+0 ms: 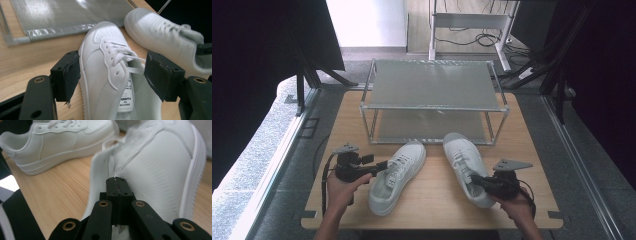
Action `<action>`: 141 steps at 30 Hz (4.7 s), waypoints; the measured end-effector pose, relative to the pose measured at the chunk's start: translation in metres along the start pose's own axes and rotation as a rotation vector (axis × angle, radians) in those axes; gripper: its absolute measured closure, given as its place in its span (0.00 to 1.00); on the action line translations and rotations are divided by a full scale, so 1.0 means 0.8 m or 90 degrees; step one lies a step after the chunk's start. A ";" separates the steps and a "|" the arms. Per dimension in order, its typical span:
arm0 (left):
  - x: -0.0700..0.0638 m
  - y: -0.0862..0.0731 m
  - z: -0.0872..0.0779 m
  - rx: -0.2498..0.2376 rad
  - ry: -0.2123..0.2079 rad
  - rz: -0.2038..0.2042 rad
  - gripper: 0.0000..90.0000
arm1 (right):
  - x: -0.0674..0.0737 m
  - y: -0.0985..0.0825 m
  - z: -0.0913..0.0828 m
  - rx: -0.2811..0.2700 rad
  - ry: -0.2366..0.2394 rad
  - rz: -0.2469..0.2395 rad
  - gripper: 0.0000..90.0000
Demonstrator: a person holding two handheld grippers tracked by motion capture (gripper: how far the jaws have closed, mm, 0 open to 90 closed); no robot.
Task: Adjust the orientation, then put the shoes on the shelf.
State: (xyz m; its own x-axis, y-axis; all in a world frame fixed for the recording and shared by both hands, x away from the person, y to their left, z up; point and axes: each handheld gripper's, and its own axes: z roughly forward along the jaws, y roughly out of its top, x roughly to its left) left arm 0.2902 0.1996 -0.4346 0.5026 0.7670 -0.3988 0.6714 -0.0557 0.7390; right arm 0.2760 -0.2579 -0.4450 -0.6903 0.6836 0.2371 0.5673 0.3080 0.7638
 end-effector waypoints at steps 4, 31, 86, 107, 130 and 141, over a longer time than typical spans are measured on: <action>0.001 -0.002 0.007 0.011 0.000 0.002 0.32 | -0.045 -0.015 -0.012 0.000 -0.040 0.034 1.00; -0.008 0.002 0.001 0.031 0.013 0.078 0.35 | -0.040 -0.003 -0.041 -0.108 -0.070 0.003 0.63; -0.019 0.000 0.077 0.152 0.131 0.111 0.71 | -0.065 0.029 0.052 0.107 -0.271 -0.023 0.70; -0.012 -0.007 0.072 0.097 0.146 0.079 0.91 | -0.085 0.025 0.051 0.102 -0.232 0.045 0.95; -0.007 0.009 0.012 -0.041 0.025 0.019 0.90 | -0.081 0.022 0.001 -0.065 -0.105 0.108 0.96; -0.011 0.014 -0.008 -0.096 -0.017 0.007 0.90 | -0.077 0.019 -0.014 -0.121 -0.079 0.139 0.96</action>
State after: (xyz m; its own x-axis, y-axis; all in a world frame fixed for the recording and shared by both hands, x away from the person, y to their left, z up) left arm 0.2899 0.1963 -0.4196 0.5249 0.7498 -0.4028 0.5773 0.0341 0.8158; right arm 0.3221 -0.3029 -0.4418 -0.4955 0.7986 0.3418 0.5935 0.0240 0.8045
